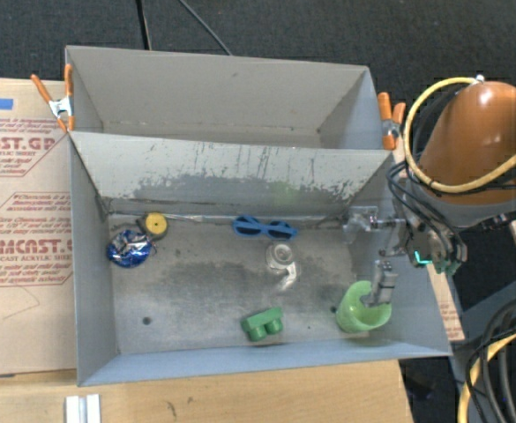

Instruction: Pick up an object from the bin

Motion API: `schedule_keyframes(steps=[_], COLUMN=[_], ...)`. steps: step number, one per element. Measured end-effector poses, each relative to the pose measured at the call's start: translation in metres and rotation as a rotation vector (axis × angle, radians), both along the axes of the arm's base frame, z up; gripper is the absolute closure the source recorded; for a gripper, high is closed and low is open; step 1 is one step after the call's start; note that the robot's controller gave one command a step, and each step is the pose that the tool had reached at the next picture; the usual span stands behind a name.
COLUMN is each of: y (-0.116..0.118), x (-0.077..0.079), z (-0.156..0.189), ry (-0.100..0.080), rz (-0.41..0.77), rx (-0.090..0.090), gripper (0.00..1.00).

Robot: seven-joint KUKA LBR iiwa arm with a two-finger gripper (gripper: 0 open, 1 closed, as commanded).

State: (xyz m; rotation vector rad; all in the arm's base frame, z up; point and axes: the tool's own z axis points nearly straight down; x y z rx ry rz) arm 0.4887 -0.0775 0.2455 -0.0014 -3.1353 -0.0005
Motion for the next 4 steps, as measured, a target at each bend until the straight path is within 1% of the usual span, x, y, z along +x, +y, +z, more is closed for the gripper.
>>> schedule_keyframes(steps=[1, 2, 3, 4], y=[-0.030, -0.062, -0.055, -0.049], x=[-0.002, 0.004, 0.086, 0.086], z=[-0.136, -0.176, -0.144, -0.145], ry=[0.008, -0.011, -0.013, -0.015], rz=[0.076, 0.606, 0.852, 0.853], rx=[0.005, 0.016, 0.001, 0.013], gripper=[0.00, 0.00, 0.00, 1.00])
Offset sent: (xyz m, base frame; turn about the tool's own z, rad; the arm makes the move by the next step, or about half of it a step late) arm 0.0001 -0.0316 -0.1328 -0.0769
